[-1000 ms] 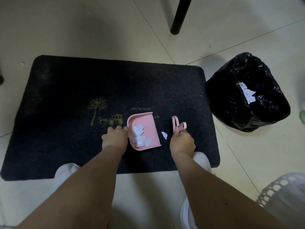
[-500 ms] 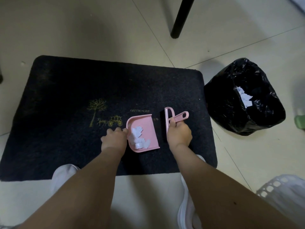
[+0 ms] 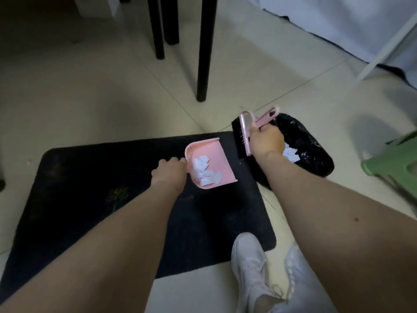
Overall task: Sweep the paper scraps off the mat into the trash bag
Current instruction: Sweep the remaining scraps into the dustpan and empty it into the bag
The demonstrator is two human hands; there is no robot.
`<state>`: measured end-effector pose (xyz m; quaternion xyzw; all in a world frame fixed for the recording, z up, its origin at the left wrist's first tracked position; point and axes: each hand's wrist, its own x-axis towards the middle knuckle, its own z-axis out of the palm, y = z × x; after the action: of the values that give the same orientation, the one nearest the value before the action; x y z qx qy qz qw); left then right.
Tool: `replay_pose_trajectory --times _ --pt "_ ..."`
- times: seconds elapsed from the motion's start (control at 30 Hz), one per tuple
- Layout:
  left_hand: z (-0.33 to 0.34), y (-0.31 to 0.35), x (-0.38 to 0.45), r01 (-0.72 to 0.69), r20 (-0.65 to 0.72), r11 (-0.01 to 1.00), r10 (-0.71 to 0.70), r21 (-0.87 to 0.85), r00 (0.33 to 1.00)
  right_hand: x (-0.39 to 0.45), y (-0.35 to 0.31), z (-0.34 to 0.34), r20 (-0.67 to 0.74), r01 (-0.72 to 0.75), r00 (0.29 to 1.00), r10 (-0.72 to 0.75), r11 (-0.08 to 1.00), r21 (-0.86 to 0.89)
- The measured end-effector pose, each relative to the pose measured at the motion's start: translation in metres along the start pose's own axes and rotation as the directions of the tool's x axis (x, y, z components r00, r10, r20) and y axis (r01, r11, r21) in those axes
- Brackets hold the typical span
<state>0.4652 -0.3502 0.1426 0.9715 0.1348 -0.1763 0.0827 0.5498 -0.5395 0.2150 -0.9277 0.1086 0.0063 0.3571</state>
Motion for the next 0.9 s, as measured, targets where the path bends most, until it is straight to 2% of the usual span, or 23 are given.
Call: replay_pose_trajectory --times 0.17,0.33,0.6,0.77,0.9 --pt "-0.049 0.052 0.026 -0.082 -0.077 0.995 0.085 0.05 0.993 0.049 -0.002 -0.068 -0.073 0.01 0.997 -0.012 1.0 -0.023" --pt "-0.067 0.127 0.063 -0.191 -0.107 0.98 0.195 0.048 0.975 0.092 0.048 -0.117 -0.089 -0.052 0.995 0.051 0.999 -0.009" --pt "-0.044 0.198 0.097 -0.265 -0.059 0.947 0.279 0.18 0.958 0.122 0.126 -0.101 -0.025 -0.205 0.978 0.205 0.979 0.012" --pt "-0.038 0.22 0.108 -0.281 -0.124 0.899 0.338 0.336 0.933 0.13 0.147 -0.082 -0.047 -0.253 0.966 0.253 0.968 0.01" --pt "-0.04 0.235 0.112 -0.292 -0.156 0.823 0.41 0.487 0.899 0.128 0.164 -0.07 -0.093 -0.302 0.949 0.3 0.953 0.003"
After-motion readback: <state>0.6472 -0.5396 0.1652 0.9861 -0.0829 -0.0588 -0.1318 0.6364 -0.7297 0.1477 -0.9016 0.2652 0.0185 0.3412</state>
